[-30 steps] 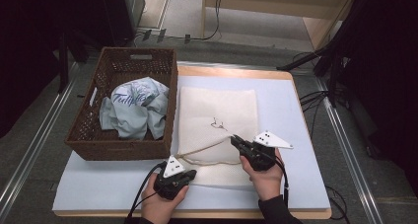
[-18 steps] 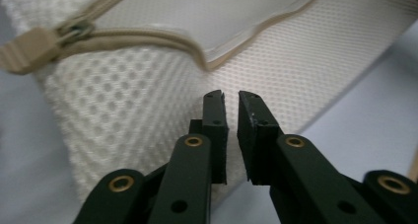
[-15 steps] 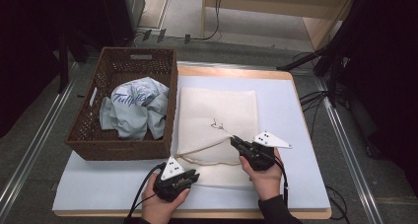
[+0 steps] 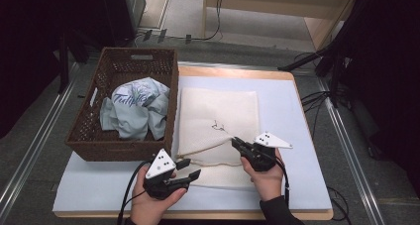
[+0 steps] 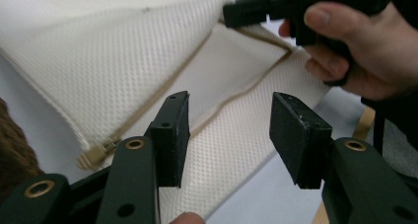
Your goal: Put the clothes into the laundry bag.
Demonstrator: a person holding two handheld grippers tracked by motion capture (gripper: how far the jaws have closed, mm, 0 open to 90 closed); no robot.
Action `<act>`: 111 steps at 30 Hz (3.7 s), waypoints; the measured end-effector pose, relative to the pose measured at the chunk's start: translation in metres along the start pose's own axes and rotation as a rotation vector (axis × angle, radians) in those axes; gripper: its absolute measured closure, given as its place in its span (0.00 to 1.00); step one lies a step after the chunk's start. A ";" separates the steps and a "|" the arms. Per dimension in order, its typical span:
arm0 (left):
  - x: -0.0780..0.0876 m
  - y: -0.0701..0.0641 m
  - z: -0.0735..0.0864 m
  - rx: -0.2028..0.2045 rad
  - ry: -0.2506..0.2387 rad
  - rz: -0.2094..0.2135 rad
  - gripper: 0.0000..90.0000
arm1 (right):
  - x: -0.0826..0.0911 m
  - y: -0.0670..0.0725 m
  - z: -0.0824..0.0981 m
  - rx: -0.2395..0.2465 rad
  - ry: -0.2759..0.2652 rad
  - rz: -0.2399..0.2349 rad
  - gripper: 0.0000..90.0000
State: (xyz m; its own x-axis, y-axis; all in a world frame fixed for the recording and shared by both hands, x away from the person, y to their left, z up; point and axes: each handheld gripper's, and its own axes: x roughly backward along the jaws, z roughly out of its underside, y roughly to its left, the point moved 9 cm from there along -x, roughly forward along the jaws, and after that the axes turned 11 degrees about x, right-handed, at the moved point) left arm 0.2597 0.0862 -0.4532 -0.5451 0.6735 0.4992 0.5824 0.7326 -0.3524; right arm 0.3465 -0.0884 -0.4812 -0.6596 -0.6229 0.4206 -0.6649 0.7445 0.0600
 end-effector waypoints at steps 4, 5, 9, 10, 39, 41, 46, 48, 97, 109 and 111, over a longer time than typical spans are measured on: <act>0.007 0.003 -0.016 0.002 -0.033 -0.010 0.54 | -0.001 0.000 0.002 0.002 0.008 -0.001 0.97; 0.009 0.004 -0.020 0.000 -0.043 -0.012 0.53 | -0.001 0.000 0.002 0.004 0.009 -0.002 0.97; 0.014 0.008 -0.035 0.002 -0.083 -0.019 0.48 | -0.001 0.000 0.003 -0.001 0.010 -0.004 0.97; 0.015 0.010 -0.038 0.005 -0.086 -0.019 0.47 | -0.001 0.000 0.003 -0.001 0.011 -0.004 0.97; 0.030 0.121 -0.121 0.137 -0.193 -0.231 0.35 | -0.002 0.002 0.006 0.006 0.021 -0.007 0.97; 0.031 0.128 -0.128 0.158 -0.201 -0.241 0.34 | -0.003 0.002 0.006 0.008 0.021 -0.007 0.97; 0.030 0.146 -0.142 0.170 -0.199 -0.274 0.29 | -0.003 0.001 0.006 0.010 0.023 -0.005 0.97; 0.028 0.154 -0.145 0.178 -0.177 -0.294 0.26 | -0.002 0.001 0.006 0.009 0.022 -0.005 0.97; -0.027 0.277 -0.075 0.382 0.383 -0.580 0.17 | -0.003 0.002 0.009 0.014 0.027 -0.005 0.97; -0.041 0.224 -0.098 0.347 0.354 -0.195 0.70 | -0.004 0.002 0.009 0.015 0.031 -0.004 0.97; -0.042 0.226 -0.099 0.360 0.345 -0.208 0.52 | -0.004 0.002 0.009 0.018 0.031 -0.003 0.97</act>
State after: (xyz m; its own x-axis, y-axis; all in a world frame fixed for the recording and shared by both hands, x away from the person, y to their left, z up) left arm 0.4739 0.2134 -0.4752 -0.3618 0.4835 0.7971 0.2064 0.8753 -0.4372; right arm 0.3448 -0.0863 -0.4910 -0.6468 -0.6171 0.4481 -0.6730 0.7382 0.0452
